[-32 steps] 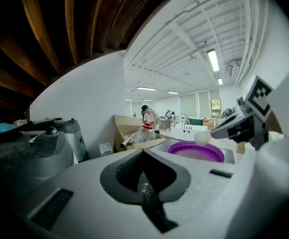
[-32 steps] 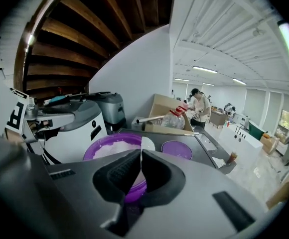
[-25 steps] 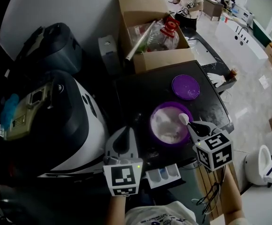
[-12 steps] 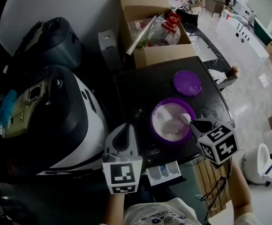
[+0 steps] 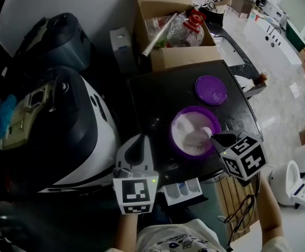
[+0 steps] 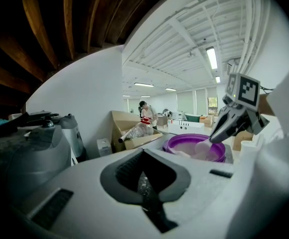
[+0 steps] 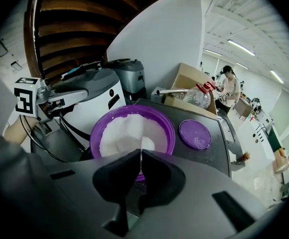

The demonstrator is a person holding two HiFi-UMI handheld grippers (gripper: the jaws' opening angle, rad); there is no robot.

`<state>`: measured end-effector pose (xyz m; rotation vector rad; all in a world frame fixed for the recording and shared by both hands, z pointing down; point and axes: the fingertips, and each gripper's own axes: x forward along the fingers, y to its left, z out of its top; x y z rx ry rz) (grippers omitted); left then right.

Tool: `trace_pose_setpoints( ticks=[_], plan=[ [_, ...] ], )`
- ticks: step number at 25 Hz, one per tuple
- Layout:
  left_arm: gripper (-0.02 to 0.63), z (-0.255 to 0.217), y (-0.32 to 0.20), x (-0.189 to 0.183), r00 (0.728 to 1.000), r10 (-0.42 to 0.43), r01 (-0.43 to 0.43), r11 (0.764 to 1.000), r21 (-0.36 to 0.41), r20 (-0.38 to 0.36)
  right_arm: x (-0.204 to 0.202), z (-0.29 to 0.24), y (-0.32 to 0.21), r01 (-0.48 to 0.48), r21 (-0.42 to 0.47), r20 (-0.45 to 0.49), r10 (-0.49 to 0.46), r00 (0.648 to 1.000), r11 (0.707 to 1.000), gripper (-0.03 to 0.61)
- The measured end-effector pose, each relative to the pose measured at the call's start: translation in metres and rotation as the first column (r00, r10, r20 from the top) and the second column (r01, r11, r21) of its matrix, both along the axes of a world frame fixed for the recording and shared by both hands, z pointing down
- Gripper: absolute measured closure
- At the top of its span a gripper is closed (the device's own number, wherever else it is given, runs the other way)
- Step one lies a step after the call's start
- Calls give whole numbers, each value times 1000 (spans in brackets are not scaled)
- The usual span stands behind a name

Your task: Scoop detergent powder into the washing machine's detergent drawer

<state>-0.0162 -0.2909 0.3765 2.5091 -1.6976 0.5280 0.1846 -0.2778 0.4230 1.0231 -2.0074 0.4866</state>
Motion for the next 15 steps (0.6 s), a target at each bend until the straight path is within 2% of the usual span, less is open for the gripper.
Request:
trace_pose_setpoints(
  ticks=[5,15],
  plan=[
    [612,4,1,-4,1000,-2,2,1000,-7,2,-4,3,2,14,-31,7,-13,1000,999,557],
    [612,6,5,-6,1000,-2,2,1000,-16,-2,-14,7,9,36,-120,87,-25,996,992,557]
  ],
)
